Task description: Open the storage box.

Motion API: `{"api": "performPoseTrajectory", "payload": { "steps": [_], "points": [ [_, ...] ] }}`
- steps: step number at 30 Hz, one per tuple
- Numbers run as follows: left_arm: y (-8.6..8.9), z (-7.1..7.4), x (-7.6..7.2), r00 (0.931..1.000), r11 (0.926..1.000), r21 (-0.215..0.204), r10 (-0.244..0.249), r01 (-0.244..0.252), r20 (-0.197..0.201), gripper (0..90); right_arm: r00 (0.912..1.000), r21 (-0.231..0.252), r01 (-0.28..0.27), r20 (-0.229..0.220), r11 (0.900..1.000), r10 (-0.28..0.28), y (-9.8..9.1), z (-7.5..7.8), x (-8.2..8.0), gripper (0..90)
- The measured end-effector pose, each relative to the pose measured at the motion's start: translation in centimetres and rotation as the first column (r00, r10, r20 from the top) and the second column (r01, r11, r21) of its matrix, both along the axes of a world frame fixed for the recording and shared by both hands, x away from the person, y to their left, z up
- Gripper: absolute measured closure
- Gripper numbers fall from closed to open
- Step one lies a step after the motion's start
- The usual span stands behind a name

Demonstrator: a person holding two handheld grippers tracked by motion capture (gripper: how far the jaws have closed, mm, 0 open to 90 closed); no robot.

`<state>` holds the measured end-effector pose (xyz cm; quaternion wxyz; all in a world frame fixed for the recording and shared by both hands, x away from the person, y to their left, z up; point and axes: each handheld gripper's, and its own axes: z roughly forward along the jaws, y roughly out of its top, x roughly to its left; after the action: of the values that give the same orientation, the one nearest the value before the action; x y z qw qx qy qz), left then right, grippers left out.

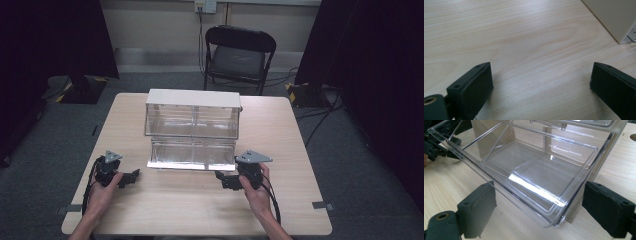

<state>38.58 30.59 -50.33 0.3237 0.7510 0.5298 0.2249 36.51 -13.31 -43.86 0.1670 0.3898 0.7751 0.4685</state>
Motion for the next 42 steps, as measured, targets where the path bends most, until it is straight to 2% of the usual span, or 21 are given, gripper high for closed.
{"api": "performPoseTrajectory", "payload": {
  "steps": [21, 42],
  "points": [
    [0.00, 0.00, 0.00, 1.0000, 1.0000, 0.000, 0.001, -0.001, 0.000, 4.1, 1.0000, -0.003, 0.006, 0.004, 1.0000, -0.006, 0.02, 0.29, -0.14, 11.1],
    [0.00, 0.00, 0.00, 1.0000, 1.0000, 0.000, 0.001, -0.001, 0.000, 4.0, 0.9998, 0.016, -0.004, 0.019, 0.9999, 0.004, -0.16, 0.83, -0.14, 11.0]
  ]
}}
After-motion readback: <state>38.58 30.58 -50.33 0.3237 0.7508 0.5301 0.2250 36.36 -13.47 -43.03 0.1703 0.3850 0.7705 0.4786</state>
